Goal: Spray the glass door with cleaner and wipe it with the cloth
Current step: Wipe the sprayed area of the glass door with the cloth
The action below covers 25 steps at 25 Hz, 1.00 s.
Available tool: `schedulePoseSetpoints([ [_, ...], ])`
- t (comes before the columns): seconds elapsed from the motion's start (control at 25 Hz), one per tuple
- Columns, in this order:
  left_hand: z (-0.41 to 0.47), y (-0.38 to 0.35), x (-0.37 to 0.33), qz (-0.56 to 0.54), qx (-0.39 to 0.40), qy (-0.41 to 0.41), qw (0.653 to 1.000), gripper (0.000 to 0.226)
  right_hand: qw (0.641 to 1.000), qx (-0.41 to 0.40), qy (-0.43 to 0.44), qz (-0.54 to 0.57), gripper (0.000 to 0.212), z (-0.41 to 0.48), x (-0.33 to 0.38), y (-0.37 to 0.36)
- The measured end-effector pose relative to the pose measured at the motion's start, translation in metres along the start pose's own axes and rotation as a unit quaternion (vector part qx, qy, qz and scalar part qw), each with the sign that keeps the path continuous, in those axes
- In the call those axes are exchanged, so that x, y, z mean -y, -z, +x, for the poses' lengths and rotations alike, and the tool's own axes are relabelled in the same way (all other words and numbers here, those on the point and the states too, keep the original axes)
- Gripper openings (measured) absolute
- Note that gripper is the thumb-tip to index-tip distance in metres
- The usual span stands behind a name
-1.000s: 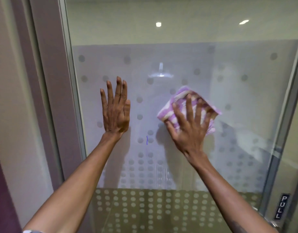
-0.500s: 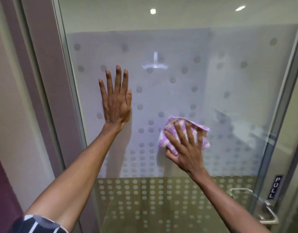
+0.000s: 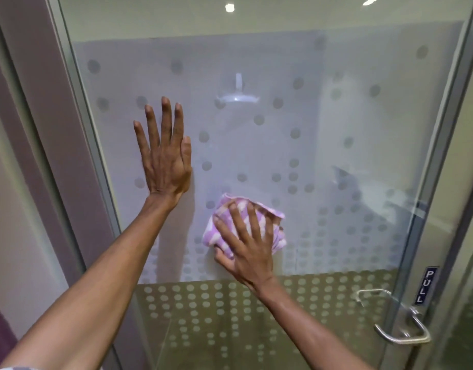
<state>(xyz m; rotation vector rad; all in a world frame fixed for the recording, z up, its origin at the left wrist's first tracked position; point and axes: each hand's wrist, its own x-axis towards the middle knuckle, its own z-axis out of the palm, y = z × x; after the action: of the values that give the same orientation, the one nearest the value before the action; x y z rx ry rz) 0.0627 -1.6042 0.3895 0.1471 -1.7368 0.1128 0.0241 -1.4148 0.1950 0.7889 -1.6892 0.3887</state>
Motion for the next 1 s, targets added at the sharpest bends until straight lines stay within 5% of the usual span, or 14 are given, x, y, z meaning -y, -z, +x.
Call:
schedulePoseSetpoints([
  [0.12,-0.001,0.002,-0.002,-0.012,-0.002,0.010,1.000,0.059,0.998,0.016,0.006,-0.060,0.068,-0.075,-0.050,0.015],
  [0.36,-0.001,-0.001,-0.005,0.001,-0.017,0.015,1.000,0.059,0.943,-0.120,-0.297,-0.093,0.064,0.050,-0.111,0.038],
  [0.48,-0.001,-0.004,-0.004,0.007,-0.025,0.007,1.000,0.058,0.966,-0.137,-0.215,-0.048,0.062,0.080,-0.059,0.022],
  [0.6,-0.001,-0.006,0.000,0.014,-0.031,-0.001,0.999,0.059,0.998,-0.055,-0.038,0.016,0.060,0.022,-0.014,0.004],
  [0.76,0.000,-0.009,0.005,0.020,-0.037,-0.009,0.999,0.059,0.994,-0.004,0.101,-0.043,0.063,-0.061,-0.059,0.002],
  [0.88,0.000,-0.008,0.005,0.024,-0.030,-0.004,0.999,0.059,0.994,-0.025,0.062,-0.090,0.076,-0.090,-0.124,0.020],
  [1.0,-0.001,-0.006,0.001,0.012,-0.021,0.001,1.000,0.059,0.988,-0.077,-0.073,-0.116,0.072,-0.067,-0.179,0.044],
])
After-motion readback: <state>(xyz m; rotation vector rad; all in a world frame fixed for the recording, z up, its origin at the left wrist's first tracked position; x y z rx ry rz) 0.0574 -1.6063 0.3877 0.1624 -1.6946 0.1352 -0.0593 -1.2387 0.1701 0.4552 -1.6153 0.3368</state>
